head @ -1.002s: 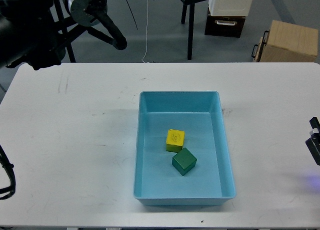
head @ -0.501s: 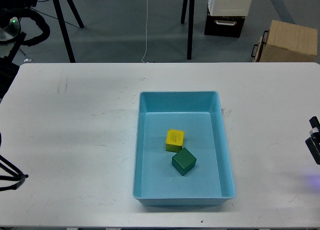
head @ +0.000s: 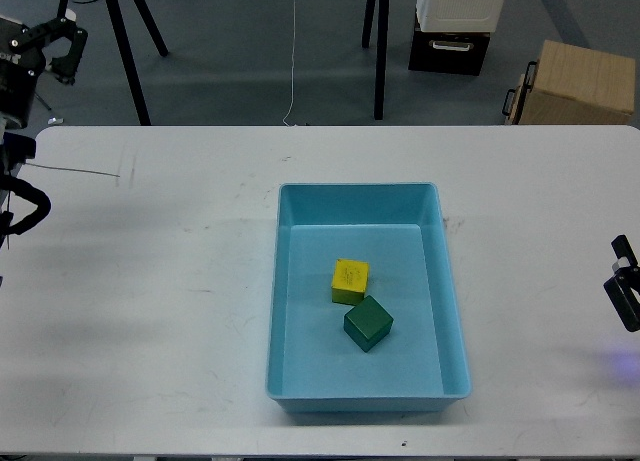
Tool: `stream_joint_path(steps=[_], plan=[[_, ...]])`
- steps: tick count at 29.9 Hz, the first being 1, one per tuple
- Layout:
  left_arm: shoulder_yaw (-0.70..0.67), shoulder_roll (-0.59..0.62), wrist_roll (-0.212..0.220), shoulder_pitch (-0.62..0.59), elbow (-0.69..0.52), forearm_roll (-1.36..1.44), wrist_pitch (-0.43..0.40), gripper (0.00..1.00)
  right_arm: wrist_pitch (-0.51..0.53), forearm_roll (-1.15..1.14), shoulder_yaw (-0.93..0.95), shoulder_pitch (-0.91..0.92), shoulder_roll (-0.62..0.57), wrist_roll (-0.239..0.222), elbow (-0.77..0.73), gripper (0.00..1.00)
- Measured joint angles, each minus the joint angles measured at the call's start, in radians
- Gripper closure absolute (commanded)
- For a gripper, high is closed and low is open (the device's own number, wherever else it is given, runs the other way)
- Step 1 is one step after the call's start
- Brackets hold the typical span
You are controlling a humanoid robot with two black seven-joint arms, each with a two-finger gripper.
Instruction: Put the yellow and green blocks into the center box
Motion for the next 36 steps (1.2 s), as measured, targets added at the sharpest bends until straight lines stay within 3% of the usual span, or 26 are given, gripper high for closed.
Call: stream_joint_path(steps=[6,14,23,36], plan=[[-0.052,-0.042,0.001,0.331,-0.214,-0.044,0.0,0.0,0.0,0.001,-0.011,0.013,0.02,0.017,-0.004,0.01],[-0.098,-0.111,-0.004,0.558,-0.269,-0.09,0.0,0.0,0.0,-0.002,-0.052,0.12,0.025,0.022,-0.145,0.01],[-0.079,-0.136,0.0,0.628,-0.313,-0.091,0.0,0.0,0.0,-0.051,-0.109,0.138,0.039,0.021,-0.173,0.01],[-0.069,-0.141,0.0,0.633,-0.325,-0.09,0.0,0.0,0.0,-0.055,-0.077,0.129,0.03,0.024,-0.147,0.01]])
